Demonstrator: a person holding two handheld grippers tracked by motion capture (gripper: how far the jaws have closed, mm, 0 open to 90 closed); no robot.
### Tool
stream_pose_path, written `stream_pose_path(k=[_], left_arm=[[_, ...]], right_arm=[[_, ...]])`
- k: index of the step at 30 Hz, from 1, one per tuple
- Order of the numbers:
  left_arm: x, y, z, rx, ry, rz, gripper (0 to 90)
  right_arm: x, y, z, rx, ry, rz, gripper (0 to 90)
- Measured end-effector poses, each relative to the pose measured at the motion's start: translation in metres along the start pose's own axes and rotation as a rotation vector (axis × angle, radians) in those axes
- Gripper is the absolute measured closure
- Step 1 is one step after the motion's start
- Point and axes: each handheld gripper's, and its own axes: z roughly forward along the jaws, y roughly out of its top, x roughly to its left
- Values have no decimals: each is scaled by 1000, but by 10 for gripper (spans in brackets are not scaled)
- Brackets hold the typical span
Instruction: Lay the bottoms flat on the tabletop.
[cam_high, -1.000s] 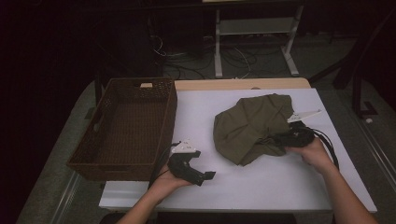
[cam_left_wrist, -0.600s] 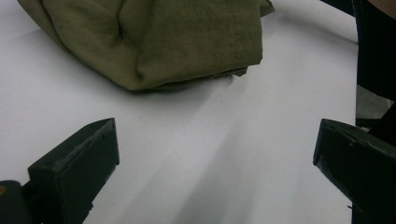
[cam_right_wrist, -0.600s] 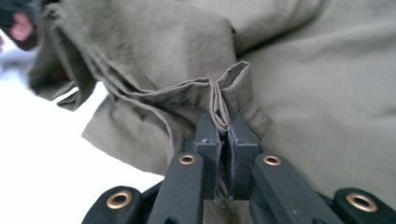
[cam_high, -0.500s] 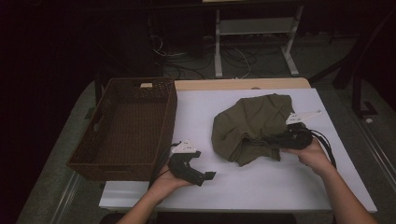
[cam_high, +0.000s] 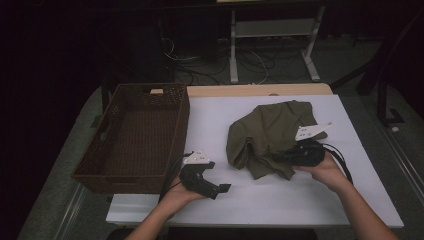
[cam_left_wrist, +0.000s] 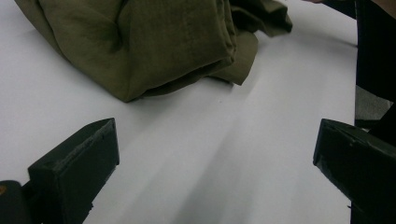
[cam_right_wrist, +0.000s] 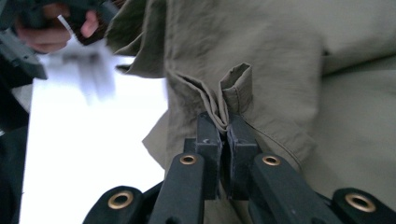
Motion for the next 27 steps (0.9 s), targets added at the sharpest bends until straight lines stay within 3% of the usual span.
stream_pose_path(k=[9, 19, 25, 27], left_arm=[[0, 0, -2, -6, -1, -4, 0], [0, 1, -4, -15, 0, -5, 0], [1, 1, -5, -18, 2, -4, 0], [1, 1, -5, -18, 3, -5, 0]], right_arm=[[23, 2, 20, 65, 57, -66, 852], [44, 0, 35, 127, 110, -108, 852], [62, -3, 49, 190, 170, -141, 852], [67, -5, 53, 219, 169, -170, 849]])
